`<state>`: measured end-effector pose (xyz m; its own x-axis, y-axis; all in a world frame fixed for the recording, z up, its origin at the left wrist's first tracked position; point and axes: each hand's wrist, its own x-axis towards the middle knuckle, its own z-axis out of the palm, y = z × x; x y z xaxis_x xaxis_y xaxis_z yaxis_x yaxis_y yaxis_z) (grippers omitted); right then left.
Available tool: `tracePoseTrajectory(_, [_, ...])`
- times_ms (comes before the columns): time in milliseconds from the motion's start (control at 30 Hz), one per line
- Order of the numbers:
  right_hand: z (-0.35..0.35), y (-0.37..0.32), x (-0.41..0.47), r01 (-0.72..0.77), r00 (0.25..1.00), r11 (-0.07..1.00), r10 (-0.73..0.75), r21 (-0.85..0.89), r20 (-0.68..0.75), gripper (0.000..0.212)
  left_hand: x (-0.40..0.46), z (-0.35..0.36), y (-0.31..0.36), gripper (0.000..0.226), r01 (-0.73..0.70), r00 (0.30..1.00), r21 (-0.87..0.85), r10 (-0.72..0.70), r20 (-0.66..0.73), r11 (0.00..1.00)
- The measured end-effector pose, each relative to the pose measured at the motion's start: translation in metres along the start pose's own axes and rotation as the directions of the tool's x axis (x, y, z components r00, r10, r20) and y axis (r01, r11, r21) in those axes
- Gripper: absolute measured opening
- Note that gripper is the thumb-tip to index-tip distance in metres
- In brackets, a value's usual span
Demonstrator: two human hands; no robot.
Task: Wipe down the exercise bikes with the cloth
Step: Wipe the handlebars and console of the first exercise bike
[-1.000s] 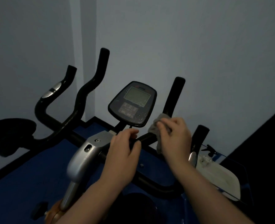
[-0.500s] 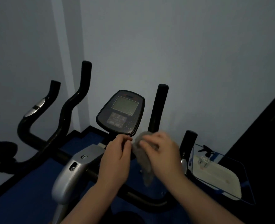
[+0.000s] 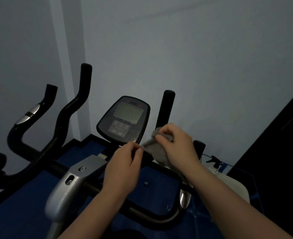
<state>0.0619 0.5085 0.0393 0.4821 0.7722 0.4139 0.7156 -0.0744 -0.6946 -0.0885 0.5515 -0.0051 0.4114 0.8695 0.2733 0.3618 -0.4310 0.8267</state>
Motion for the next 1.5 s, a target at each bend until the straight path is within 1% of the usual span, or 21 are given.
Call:
tracePoseTrajectory(100, [-0.001, -0.013, 0.019, 0.008, 0.983, 0.998, 0.002, 0.058, -0.183, 0.013, -0.001, 0.001, 0.000, 0.017, -0.014, 1.000, 0.019, 0.015, -0.008, 1.000])
tracePoseTrajectory(167, [0.010, -0.015, 0.016, -0.036, 0.976, 0.999, 0.043, 0.038, -0.213, 0.019, -0.003, 0.000, -0.001, 0.018, -0.021, 1.000, 0.012, 0.021, -0.016, 1.000])
tracePoseTrajectory(233, [0.019, -0.005, 0.000, -0.058, 0.975, 0.998, 0.056, -0.002, -0.217, 0.016, -0.003, 0.000, -0.001, 0.018, -0.021, 1.000, -0.014, 0.020, -0.015, 1.000])
tracePoseTrajectory(333, [0.014, 0.004, -0.007, -0.039, 0.974, 0.999, 0.045, 0.033, -0.221, 0.013, -0.002, 0.000, -0.001, 0.018, -0.028, 1.000, -0.013, 0.028, -0.002, 1.000])
tracePoseTrajectory(467, [0.002, -0.011, 0.031, 0.022, 0.914, 0.993, 0.028, 0.117, -0.406, 0.015, -0.003, 0.001, -0.002, 0.015, -0.034, 0.999, 0.021, 0.034, -0.012, 0.999])
tracePoseTrajectory(567, [0.013, -0.011, 0.027, -0.023, 0.902, 0.984, 0.096, 0.175, -0.420, 0.013, -0.003, 0.001, -0.001, 0.014, -0.029, 0.999, 0.039, 0.030, -0.019, 0.999])
tracePoseTrajectory(667, [0.012, -0.001, 0.007, -0.057, 0.923, 0.985, 0.113, 0.161, -0.368, 0.006, -0.003, 0.002, 0.000, 0.015, -0.038, 0.999, 0.065, 0.039, -0.016, 0.997])
tracePoseTrajectory(700, [0.007, -0.002, 0.009, -0.033, 0.919, 0.987, 0.091, 0.156, -0.383, 0.009, -0.002, 0.002, 0.000, 0.015, -0.041, 0.999, 0.072, 0.042, -0.013, 0.997])
tracePoseTrajectory(767, [-0.001, -0.012, 0.029, 0.039, 0.882, 0.982, 0.052, 0.183, -0.469, 0.022, -0.001, 0.003, 0.000, 0.016, -0.033, 0.999, 0.076, 0.034, -0.011, 0.997])
tracePoseTrajectory(867, [0.004, -0.029, 0.048, 0.054, 0.853, 0.968, 0.084, 0.246, -0.516, 0.033, -0.002, 0.003, 0.000, 0.018, -0.025, 1.000, 0.089, 0.026, -0.015, 0.996])
tracePoseTrajectory(933, [0.016, -0.024, 0.035, 0.009, 0.854, 0.970, 0.118, 0.241, -0.506, 0.033, -0.002, 0.003, 0.001, 0.019, -0.017, 1.000, 0.086, 0.019, -0.023, 0.996])
tracePoseTrajectory(1033, [0.017, -0.014, 0.010, -0.056, 0.894, 0.967, 0.159, 0.249, -0.419, 0.031, -0.001, 0.004, 0.003, 0.021, -0.019, 1.000, 0.097, 0.020, -0.014, 0.995])
tracePoseTrajectory(1100, [0.004, -0.015, 0.014, -0.012, 0.902, 0.978, 0.100, 0.207, -0.421, 0.030, -0.001, 0.004, 0.004, 0.022, -0.019, 1.000, 0.095, 0.019, -0.003, 0.995])
tracePoseTrajectory(1167, [-0.008, -0.024, 0.031, 0.075, 0.873, 0.987, 0.003, 0.140, -0.487, 0.029, -0.002, 0.003, 0.004, 0.023, -0.014, 1.000, 0.090, 0.014, -0.005, 0.996])
tracePoseTrajectory(1200, [-0.010, -0.028, 0.038, 0.090, 0.867, 0.987, -0.014, 0.130, -0.498, 0.030, -0.002, 0.003, 0.003, 0.023, -0.012, 1.000, 0.089, 0.013, -0.006, 0.996])
tracePoseTrajectory(1300, [-0.001, -0.028, 0.032, 0.037, 0.898, 0.995, 0.005, 0.087, -0.440, 0.031, -0.004, 0.002, 0.003, 0.022, 0.003, 1.000, 0.069, -0.002, -0.014, 0.998])
tracePoseTrajectory(1367, [0.004, -0.019, 0.012, 0.016, 0.940, 1.000, -0.014, 0.003, -0.340, 0.030, -0.003, 0.002, 0.003, 0.021, 0.011, 1.000, 0.057, -0.010, -0.021, 0.998])
tracePoseTrajectory(1400, [0.003, -0.017, 0.002, 0.036, 0.957, 0.999, -0.043, -0.032, -0.287, 0.030, -0.003, 0.002, 0.003, 0.021, 0.010, 1.000, 0.056, -0.009, -0.021, 0.998])
tracePoseTrajectory(1433, [0.000, -0.016, -0.001, 0.092, 0.963, 0.994, -0.102, -0.051, -0.250, 0.030, -0.003, 0.002, 0.004, 0.021, 0.008, 1.000, 0.056, -0.007, -0.022, 0.998])
tracePoseTrajectory(1467, [-0.004, -0.017, 0.002, 0.186, 0.950, 0.979, -0.202, -0.090, -0.237, 0.030, -0.003, 0.002, 0.004, 0.021, 0.010, 1.000, 0.053, -0.009, -0.024, 0.999])
tracePoseTrajectory(1500, [-0.008, -0.021, 0.010, 0.297, 0.915, 0.938, -0.334, -0.181, -0.226, 0.030, -0.004, 0.001, 0.003, 0.021, 0.015, 1.000, 0.046, -0.014, -0.028, 0.999])
